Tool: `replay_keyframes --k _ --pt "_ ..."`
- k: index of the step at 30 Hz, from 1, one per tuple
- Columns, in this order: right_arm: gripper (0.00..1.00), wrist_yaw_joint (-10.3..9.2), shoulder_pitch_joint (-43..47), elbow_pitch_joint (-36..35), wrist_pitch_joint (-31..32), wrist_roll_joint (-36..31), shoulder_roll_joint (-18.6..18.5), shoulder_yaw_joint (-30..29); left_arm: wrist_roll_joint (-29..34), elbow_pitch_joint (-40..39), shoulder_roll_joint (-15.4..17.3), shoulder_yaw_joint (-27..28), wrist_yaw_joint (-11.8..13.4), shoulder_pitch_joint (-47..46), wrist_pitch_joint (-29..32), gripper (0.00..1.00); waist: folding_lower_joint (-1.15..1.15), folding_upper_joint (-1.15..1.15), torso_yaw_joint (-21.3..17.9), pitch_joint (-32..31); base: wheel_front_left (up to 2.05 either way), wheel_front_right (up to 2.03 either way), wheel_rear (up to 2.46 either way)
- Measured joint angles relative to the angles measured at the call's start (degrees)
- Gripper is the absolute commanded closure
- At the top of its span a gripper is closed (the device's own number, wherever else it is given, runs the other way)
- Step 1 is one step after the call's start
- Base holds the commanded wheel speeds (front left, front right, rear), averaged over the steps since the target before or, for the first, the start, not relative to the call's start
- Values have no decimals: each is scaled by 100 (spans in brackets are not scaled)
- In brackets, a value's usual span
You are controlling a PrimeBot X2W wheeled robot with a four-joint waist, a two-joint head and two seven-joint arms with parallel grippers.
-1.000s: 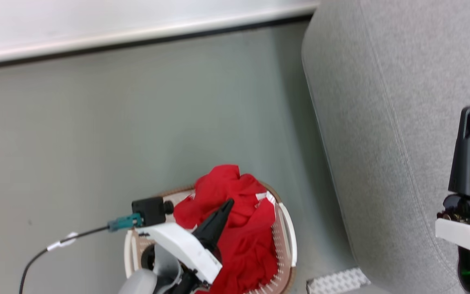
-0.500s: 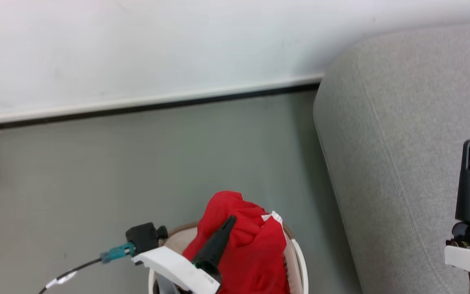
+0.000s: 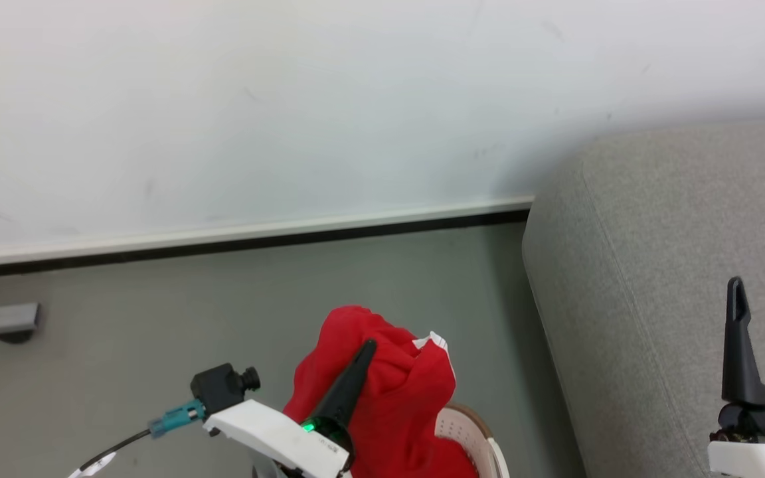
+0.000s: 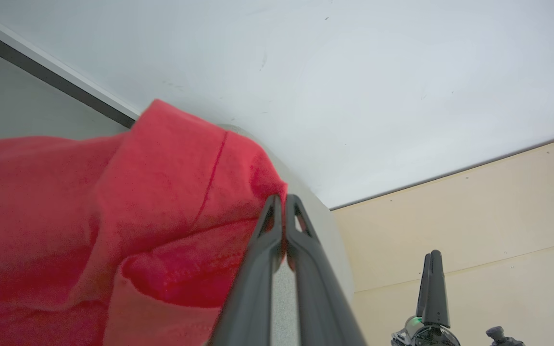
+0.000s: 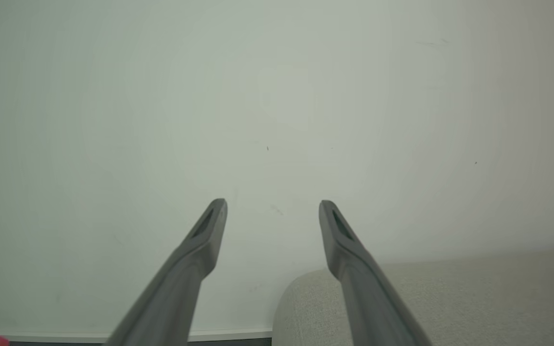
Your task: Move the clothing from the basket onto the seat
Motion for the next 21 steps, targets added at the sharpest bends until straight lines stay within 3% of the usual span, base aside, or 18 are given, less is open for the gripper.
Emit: replay_keyframes --k 11,21 --pt "0 0 305 296 0 90 -8 193 23 -25 196 194 212 -3 -3 100 0 0 95 -726 0 0 0" --pt "0 0 415 403 0 127 -29 301 40 -225 369 313 320 -216 93 100 0 0 127 -950 0 0 0"
